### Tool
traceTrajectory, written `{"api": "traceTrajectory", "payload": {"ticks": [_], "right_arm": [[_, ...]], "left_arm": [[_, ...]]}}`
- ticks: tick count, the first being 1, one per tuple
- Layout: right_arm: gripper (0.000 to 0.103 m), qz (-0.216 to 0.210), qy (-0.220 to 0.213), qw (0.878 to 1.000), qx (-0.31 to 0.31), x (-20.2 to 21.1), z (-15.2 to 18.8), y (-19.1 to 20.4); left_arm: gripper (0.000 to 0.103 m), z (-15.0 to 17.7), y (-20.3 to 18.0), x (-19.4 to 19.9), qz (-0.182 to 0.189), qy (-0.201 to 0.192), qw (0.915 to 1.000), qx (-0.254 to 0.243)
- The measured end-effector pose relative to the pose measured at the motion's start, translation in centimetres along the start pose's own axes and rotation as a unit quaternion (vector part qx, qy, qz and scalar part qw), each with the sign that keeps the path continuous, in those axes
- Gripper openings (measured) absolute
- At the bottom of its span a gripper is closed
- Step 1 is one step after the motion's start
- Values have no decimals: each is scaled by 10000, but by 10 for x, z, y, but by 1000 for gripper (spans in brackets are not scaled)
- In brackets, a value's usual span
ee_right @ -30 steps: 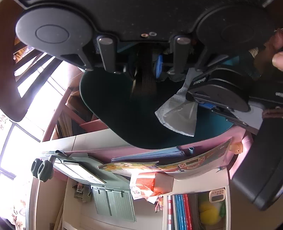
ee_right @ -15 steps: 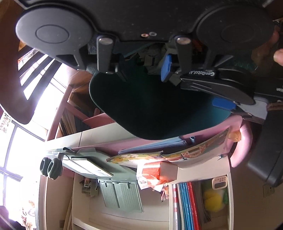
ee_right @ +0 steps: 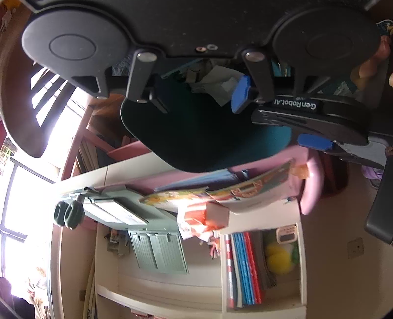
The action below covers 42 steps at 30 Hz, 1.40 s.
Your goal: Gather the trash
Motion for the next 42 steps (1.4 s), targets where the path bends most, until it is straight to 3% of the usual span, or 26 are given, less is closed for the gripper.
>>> {"api": "traceTrajectory", "payload": {"ticks": [11,21,36,42], "right_arm": [[59,-152,-285,9994,135,44,-16,24],[60,-287,-449,9986,49,78,-20,36],[61,-318,-600,9977,23,107,-18,51],[62,-391,-687,9969,36,114,-24,57]], "left_arm": [[82,-4,15,64,208,-492,9982,280],[102,3,25,113,245,-861,9954,348],[102,18,33,159,538,-1054,9906,689],[102,17,38,165,427,-1118,9908,629]]}}
Point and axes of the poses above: each gripper's, at about its wrist camera, not at the fingertips, and x roughly against the way its jaws point, y to its left, z to its underside, the point moved 10 cm from there along -x, roughly the way its jaws point, and after that the axes turned 12 degrees about -y, right-handed, at the moved point
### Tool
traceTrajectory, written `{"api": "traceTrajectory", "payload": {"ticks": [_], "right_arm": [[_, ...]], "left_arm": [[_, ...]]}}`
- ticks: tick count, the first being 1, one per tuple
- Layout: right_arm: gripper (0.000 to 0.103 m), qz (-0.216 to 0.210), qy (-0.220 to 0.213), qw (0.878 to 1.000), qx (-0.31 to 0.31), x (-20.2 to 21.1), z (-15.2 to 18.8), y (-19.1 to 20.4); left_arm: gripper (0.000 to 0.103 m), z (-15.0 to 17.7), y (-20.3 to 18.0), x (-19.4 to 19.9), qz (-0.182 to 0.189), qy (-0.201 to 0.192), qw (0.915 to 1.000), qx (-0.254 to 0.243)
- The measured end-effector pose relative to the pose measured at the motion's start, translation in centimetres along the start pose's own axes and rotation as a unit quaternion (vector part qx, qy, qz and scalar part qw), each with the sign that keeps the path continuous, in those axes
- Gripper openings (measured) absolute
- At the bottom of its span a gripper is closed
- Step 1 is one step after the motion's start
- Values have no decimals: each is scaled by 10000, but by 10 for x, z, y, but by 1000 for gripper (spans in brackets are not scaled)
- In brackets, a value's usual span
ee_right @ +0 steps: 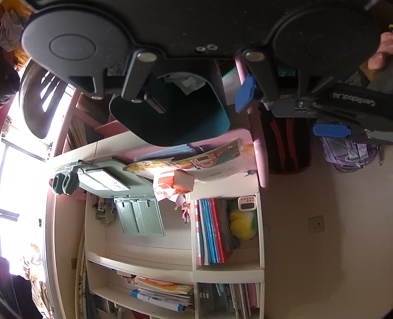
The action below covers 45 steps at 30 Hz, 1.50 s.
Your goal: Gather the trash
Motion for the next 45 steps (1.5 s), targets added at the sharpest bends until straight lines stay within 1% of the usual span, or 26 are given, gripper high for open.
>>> {"api": "traceTrajectory", "payload": {"ticks": [9,14,20,29,38,45], "right_arm": [[62,-163,-33,9999,45,4,-1,13],[62,-176,-26,9998,42,5,-1,15],[62,-213,-25,9997,84,7,0,17],[62,-273,-2,9996,112,8,5,20],[62,-273,-1,9996,112,10,7,20],[63,-303,4,9995,122,14,9,22]], "left_arm": [[102,-3,5,4,-36,-88,10000,1],[102,-1,6,6,-39,-135,9999,13],[102,0,3,8,-110,-203,9996,-148],[102,1,1,9,-140,-213,9996,-145],[102,3,-1,12,-148,-310,9991,-239],[102,7,-1,14,-144,-295,9993,-202]]}}
Point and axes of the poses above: each gripper's, at about its wrist camera, not at the fingertips, and x roughly against the way its jaws point, y to its left, z to its underside, the point moved 10 cm from there along -x, roughly the way its jaws point, and after that the axes turned 12 degrees about -y, right-handed, at the moved point
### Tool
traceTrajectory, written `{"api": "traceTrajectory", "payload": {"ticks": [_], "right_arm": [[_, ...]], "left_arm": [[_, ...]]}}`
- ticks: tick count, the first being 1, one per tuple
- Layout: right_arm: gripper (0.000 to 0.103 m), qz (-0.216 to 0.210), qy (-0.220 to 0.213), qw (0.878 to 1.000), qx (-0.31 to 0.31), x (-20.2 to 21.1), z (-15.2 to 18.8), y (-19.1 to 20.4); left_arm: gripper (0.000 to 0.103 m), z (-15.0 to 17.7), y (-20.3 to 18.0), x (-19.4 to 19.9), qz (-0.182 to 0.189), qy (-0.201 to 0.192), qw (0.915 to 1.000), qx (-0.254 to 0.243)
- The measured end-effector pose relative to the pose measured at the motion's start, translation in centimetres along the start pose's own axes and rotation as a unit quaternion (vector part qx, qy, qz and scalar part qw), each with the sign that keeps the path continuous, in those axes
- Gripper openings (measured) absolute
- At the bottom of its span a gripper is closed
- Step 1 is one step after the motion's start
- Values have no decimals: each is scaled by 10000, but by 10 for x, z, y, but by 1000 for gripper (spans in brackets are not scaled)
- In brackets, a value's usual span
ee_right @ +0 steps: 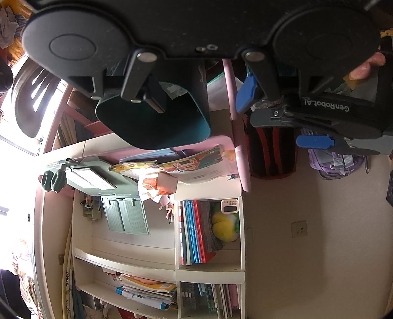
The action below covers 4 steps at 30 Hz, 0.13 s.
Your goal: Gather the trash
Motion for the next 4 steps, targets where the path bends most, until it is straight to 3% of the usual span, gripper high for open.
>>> {"api": "traceTrajectory", "payload": {"ticks": [4], "right_arm": [[63,-36,-2,10000,32,1,1,5]], "left_arm": [[102,7,2,1,24,99,9999,82]]}}
Point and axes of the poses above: each gripper's, at about its wrist camera, not at the fingertips, and x roughly against the way its jaws point, y to its left, z to its underside, the point moved 10 cm from there along -x, roughly the way its jaws point, and after that the axes turned 12 degrees about -y, right-handed, at the moved point
